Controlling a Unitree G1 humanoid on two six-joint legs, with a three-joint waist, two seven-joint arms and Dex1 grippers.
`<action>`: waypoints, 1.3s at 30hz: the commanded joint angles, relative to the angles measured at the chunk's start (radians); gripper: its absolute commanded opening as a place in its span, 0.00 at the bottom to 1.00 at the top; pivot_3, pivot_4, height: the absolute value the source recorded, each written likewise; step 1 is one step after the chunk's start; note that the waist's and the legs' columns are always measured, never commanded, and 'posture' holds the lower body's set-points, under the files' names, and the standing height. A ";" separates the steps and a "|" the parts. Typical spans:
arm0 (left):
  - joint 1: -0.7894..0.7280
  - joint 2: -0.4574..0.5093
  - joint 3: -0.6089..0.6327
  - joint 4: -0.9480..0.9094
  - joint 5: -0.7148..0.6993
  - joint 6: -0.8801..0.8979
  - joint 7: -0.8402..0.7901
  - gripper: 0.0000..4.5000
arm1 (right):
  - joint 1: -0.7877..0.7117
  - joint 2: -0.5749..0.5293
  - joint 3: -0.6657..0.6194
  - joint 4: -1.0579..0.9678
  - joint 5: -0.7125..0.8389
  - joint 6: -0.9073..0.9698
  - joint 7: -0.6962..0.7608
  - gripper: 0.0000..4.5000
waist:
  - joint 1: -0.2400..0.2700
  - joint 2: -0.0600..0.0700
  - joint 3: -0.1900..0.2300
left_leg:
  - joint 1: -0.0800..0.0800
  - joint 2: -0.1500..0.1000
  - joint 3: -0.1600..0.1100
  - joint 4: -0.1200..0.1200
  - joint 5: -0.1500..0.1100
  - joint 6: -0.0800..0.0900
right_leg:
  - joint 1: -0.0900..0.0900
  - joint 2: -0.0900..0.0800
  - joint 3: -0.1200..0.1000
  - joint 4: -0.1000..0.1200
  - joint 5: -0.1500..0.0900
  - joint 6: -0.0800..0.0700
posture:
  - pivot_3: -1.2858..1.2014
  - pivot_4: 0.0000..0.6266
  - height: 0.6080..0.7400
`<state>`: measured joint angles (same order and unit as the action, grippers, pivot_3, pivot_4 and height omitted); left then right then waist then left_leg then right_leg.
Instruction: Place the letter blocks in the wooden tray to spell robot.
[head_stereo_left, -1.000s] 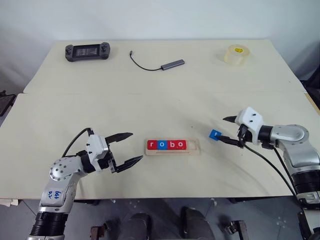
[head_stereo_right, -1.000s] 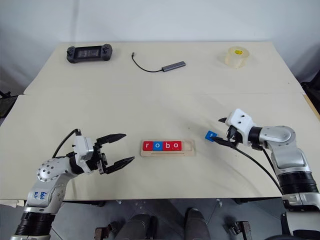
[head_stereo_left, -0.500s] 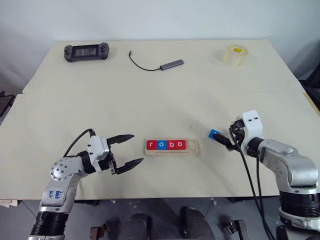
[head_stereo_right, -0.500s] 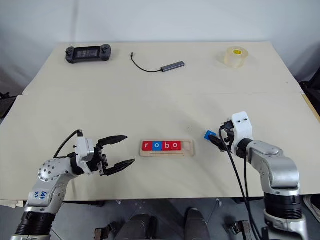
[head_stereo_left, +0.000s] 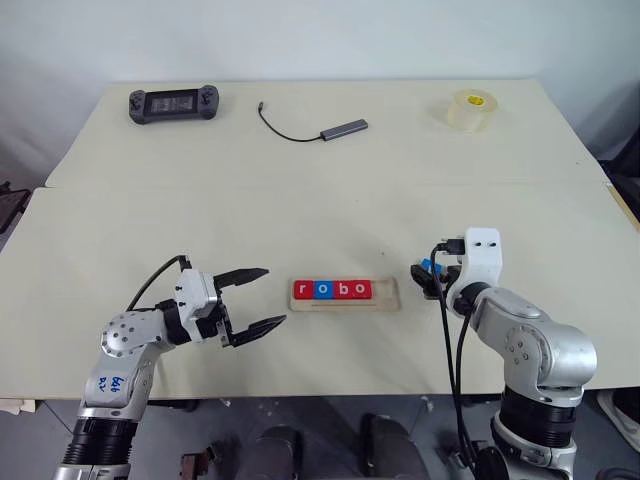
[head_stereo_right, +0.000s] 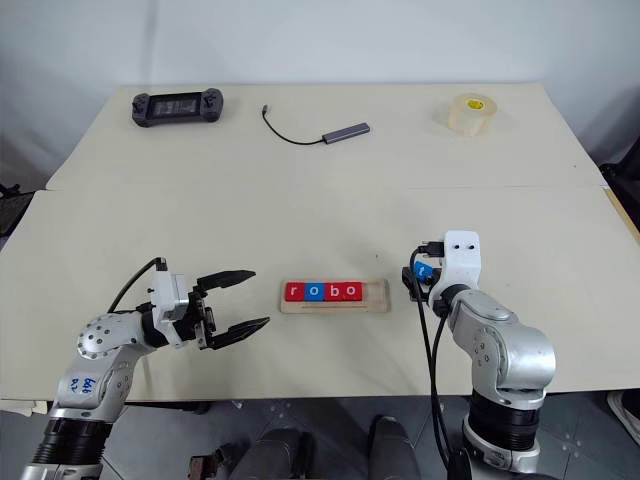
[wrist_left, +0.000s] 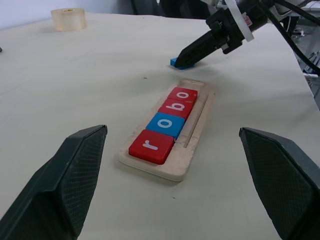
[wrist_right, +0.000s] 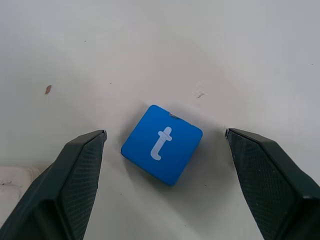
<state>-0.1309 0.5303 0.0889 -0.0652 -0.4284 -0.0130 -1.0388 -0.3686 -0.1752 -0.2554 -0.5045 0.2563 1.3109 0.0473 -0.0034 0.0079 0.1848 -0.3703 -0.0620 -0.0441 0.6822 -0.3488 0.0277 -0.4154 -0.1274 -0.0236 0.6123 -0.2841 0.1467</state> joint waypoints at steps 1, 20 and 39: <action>-0.005 0.007 0.008 -0.019 -0.009 -0.006 0.003 1.00 | 0.007 0.028 0.011 -0.001 -0.024 -0.007 -0.039 0.89 | 0.000 0.000 0.000 | 0.000 0.000 0.000 0.000 0.000 0.000 | 0.000 0.000 0.000 0.000 0.000 0.000 | 0.52 0.24 1.00; -0.002 0.000 0.005 -0.027 -0.012 -0.007 0.021 1.00 | 0.007 -0.262 0.046 -0.011 0.044 0.054 0.184 0.33 | 0.002 0.000 0.000 | 0.000 0.000 0.001 -0.001 0.000 0.000 | 0.000 0.000 0.001 -0.001 0.000 0.000 | 0.52 0.24 1.00; 0.009 -0.002 -0.018 -0.015 -0.017 -0.004 -0.022 1.00 | 0.072 -0.156 0.009 -0.242 0.072 0.258 0.183 0.94 | 0.004 0.000 0.000 | -0.001 0.000 0.000 -0.001 0.000 0.000 | -0.001 0.000 0.001 -0.001 0.000 0.000 | 0.52 0.24 1.00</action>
<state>-0.1162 0.5249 0.0609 -0.0659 -0.4311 -0.0012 -1.0512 -0.2937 -0.2791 -0.2209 -0.7428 0.3068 1.5883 0.1861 0.0003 0.0077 0.1847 -0.3709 -0.0625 -0.0439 0.6812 -0.3488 0.0281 -0.4159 -0.1276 -0.0227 0.6109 -0.2843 0.1464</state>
